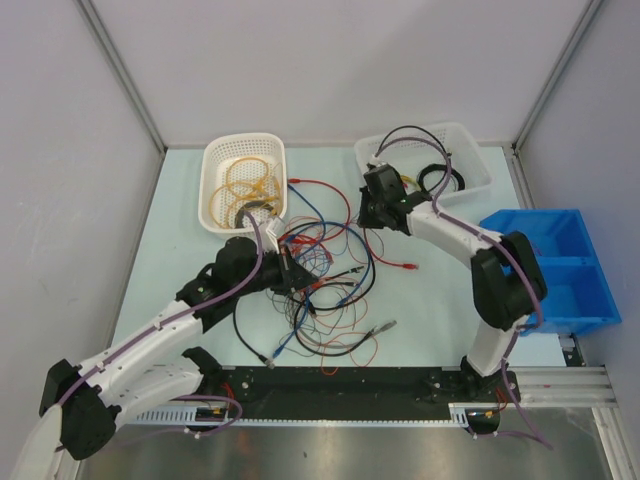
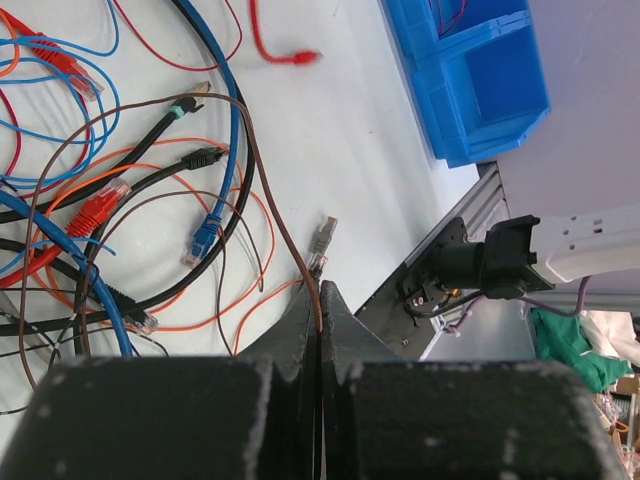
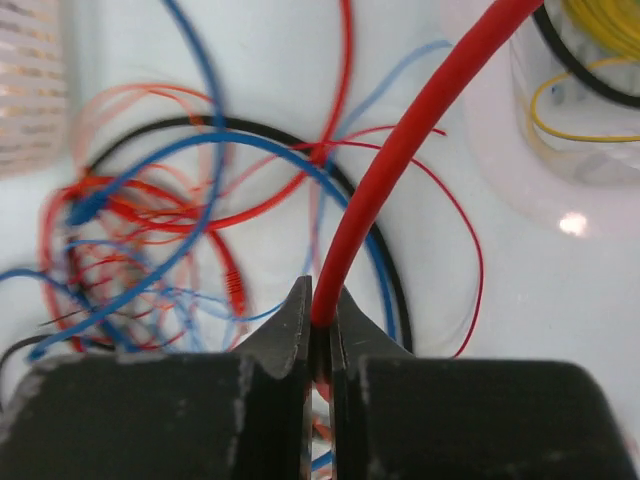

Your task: Untangle the cables

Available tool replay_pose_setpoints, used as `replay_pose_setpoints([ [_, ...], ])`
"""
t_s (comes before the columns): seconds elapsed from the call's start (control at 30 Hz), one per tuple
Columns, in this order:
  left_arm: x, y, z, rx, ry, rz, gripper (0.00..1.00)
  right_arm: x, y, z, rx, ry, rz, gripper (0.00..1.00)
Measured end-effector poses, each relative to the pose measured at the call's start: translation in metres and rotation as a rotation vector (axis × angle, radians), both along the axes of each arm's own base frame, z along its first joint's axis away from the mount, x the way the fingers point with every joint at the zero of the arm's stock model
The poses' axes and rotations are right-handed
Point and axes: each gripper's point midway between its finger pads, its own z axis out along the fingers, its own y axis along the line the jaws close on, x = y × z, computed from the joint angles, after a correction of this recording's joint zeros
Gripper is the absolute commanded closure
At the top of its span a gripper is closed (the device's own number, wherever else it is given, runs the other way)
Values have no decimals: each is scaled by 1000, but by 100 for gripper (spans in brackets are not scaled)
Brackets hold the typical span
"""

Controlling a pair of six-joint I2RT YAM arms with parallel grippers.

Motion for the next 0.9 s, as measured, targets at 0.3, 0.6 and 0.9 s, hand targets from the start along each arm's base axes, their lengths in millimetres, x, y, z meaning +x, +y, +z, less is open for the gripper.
replay_pose_setpoints([
  [0.3, 2, -4, 2, -19, -2, -7, 100, -47, -40, 236, 250, -478, -110, 100],
  [0.6, -2, -7, 4, -37, -7, -32, 100, -69, -266, 304, 138, -695, -765, 100],
  [0.9, -7, -10, 9, -64, -9, -63, 100, -76, -349, 232, 2, -656, -1028, 100],
])
